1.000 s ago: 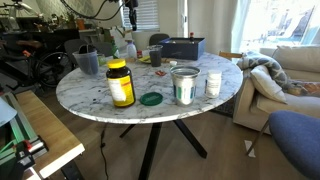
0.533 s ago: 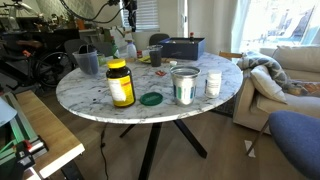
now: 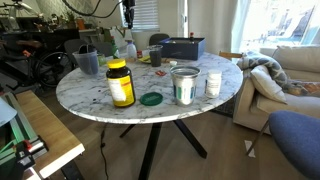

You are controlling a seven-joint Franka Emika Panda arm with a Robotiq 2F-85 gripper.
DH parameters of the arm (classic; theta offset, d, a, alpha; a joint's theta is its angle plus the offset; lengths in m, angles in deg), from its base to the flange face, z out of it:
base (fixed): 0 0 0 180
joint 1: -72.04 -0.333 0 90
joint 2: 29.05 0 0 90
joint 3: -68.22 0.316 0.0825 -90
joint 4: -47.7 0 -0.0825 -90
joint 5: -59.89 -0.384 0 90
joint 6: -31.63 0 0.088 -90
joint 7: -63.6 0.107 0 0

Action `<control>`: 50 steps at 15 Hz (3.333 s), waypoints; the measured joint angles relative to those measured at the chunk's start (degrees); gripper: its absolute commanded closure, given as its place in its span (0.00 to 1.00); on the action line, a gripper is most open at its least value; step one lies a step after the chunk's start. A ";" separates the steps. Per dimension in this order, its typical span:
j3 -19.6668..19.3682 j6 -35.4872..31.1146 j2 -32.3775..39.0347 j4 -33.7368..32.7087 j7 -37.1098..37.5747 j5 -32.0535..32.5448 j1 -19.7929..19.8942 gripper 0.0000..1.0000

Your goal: Pick up the wooden block on the table top and put it on the wooden block that is on top of the white bottle

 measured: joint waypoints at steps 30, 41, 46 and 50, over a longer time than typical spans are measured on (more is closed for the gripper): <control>-0.92 3.47 10.55 -14.79 14.91 4.75 -2.36 0.92; -0.41 -3.44 9.74 -11.61 25.86 1.90 -2.03 0.92; 0.72 -3.46 9.16 -11.17 29.19 1.41 -2.52 0.92; 0.43 -5.16 4.96 -5.58 33.57 2.46 -2.99 0.92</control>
